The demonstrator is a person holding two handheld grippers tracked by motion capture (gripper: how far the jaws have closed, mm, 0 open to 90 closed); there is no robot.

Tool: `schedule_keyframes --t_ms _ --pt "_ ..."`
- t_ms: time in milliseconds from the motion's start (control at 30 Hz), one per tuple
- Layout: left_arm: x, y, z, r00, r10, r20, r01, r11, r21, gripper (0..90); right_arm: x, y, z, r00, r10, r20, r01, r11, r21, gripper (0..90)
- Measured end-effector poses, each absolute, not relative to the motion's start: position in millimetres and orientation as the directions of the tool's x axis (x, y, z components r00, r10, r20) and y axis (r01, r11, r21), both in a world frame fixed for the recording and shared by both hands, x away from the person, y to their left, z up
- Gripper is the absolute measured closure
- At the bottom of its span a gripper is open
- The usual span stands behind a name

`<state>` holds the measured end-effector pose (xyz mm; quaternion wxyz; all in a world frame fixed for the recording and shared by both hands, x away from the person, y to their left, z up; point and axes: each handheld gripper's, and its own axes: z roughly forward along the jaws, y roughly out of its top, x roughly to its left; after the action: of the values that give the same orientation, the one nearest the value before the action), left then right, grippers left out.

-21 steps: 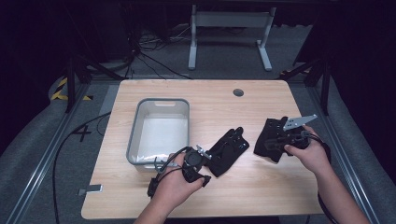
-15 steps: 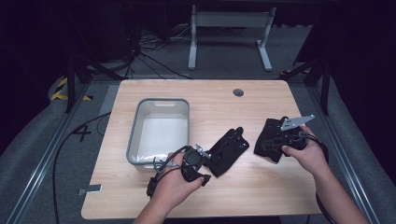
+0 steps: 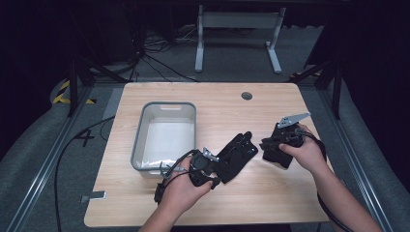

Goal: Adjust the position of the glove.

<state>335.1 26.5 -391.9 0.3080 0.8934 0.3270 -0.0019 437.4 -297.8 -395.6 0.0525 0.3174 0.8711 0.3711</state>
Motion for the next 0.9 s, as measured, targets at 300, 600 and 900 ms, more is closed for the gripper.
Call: schedule_keyframes --t_ms 300,600,900 --pt "342.3 14.7 -411.1 0.779 0.594 -0.202 0.592 -0.589 0.550 58.3 465.6 -288.8 -412.9 -0.767 0.628 0.132 0.552 0.540 0.635 67.9" --pt "349.0 6.1 -424.0 0.765 0.622 -0.167 0.582 -0.556 0.594 48.9 478.6 -275.2 -427.8 -0.760 0.628 0.167 0.576 0.532 0.621 66.7" --pt "349.2 8.2 -424.4 0.764 0.626 -0.155 0.584 -0.569 0.579 44.2 483.7 -259.9 -442.2 -0.750 0.646 0.143 0.586 0.548 0.596 60.7"
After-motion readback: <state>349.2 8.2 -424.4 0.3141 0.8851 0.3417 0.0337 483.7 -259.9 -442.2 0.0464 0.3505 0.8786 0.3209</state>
